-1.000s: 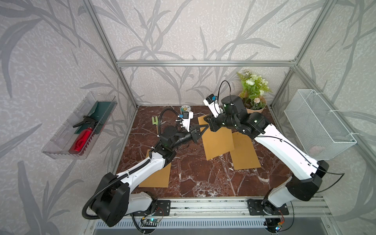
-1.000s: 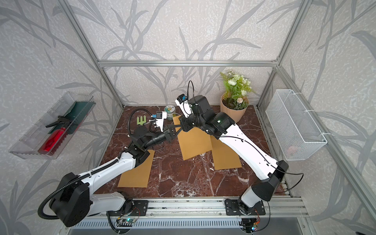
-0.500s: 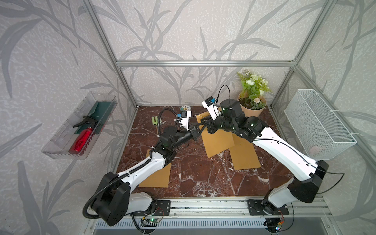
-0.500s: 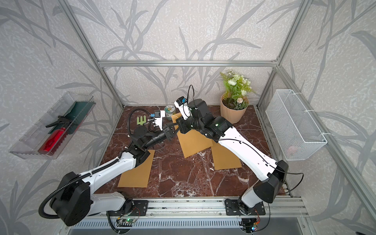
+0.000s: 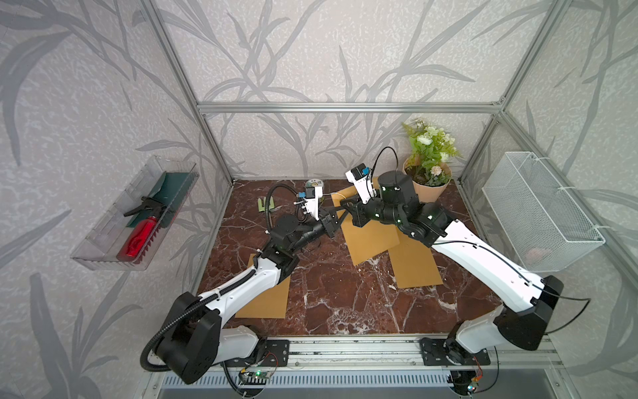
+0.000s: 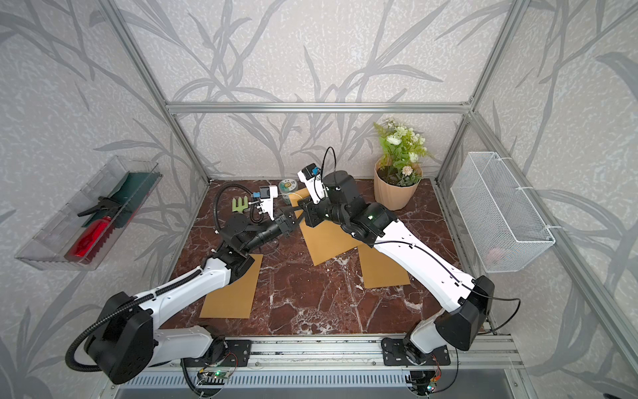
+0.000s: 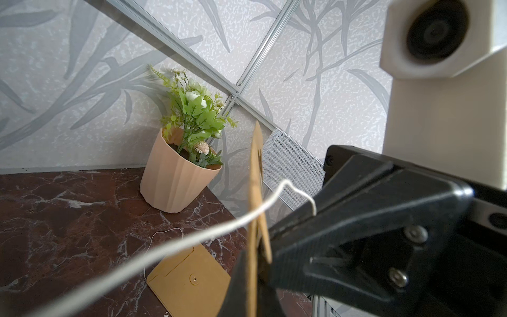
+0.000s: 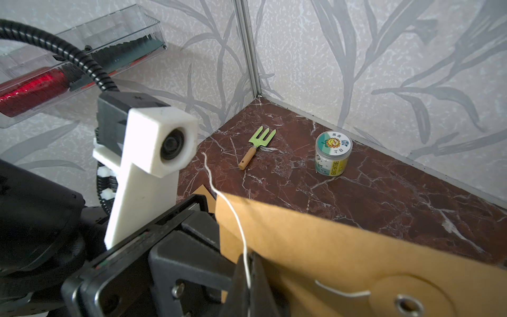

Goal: Open the file bag

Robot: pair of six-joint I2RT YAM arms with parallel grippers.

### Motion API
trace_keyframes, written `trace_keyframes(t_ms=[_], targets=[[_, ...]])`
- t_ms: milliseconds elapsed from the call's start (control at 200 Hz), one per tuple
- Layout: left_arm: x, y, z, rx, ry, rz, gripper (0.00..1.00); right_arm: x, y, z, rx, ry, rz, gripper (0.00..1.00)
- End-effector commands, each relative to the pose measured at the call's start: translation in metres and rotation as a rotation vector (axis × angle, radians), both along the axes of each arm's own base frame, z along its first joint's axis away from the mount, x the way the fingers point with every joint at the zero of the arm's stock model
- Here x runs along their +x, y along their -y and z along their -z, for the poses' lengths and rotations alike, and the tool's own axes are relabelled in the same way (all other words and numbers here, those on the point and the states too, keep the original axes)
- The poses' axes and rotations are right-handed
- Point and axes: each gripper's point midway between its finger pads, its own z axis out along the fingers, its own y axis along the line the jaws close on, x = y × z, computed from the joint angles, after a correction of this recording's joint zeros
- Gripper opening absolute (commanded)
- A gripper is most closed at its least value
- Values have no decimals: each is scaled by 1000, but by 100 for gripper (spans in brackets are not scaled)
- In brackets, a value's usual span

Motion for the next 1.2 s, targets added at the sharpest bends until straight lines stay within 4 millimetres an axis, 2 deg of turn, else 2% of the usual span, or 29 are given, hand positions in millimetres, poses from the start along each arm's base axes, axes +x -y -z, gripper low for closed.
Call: trace_keyframes(t_ms=[0, 615, 1015, 1195], targets=[[-12, -24, -75, -129, 205, -58, 0, -14, 10, 34, -81, -89, 5, 0], [-10, -36, -76, -120, 212, -103, 0, -18, 38, 52, -105, -104, 81, 0], [-15, -39, -70, -86, 206, -108, 0, -14, 70, 50, -113, -94, 147, 0], [-16, -39, -65, -64, 198, -100, 0, -11, 85, 42, -107, -81, 173, 0]])
